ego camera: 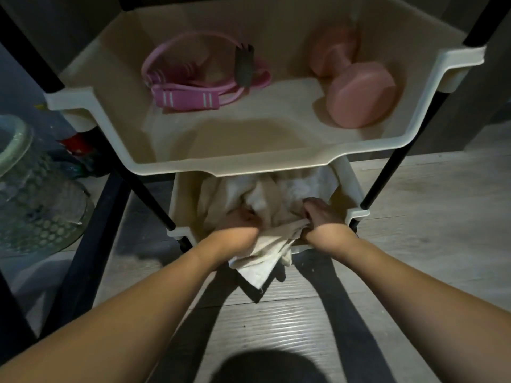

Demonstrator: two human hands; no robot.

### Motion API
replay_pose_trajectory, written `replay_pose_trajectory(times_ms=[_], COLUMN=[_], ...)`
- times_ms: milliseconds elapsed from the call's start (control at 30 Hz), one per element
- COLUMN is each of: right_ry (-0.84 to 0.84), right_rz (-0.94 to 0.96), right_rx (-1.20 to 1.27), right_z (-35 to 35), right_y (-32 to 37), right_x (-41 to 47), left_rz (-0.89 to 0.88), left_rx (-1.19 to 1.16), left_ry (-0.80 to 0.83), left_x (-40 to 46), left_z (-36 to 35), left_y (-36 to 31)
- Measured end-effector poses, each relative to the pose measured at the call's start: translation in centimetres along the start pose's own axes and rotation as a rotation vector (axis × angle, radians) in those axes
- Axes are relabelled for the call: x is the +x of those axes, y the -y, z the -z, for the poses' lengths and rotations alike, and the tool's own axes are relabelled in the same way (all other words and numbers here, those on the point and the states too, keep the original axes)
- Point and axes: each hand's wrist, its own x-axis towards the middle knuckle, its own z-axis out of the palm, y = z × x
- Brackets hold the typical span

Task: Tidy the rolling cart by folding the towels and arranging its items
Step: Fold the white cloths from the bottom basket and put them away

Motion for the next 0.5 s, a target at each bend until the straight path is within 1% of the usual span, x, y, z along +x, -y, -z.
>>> replay_pose_trajectory(times_ms=[67,133,200,267,367,433,500], right_ry=[0.014,0.005,-0.04,-0.071,-0.042,-0.034,0.008], right_rz=[-0.049,-0.085,-0.091,-0.068,-0.013,0.001,0.019], right_rx=[0.073,0.145,0.182,0.163,0.002,-0.06,-0.018], right_z=[0.1,0.0,0.5,1.3,2.1,2.5,2.8], right_y=[0.0,0.0,0.0,0.1,0.1,0.1,0.2], right_x=[0.3,0.4,0.1,-0.7,-1.9,-2.3,-2.3], left_rz=[0.037,0.064,0.041,0.003,-0.072,-0.116,-0.137], left_rx=[0.02,0.104,0.139,0.139,0.19,0.235,0.215], left_ry=[0.12,0.21,0.224,0.133,-0.03,-0.074,-0.091], left_x=[-0.1,0.6,1.2,1.3,1.1,0.3,-0.6], left_z=[-0.4,-1.0,-1.4,-1.5,-1.1,-0.5,0.5], left_y=[0.3,1.0,1.4,0.8,-0.1,-0.6,-0.7])
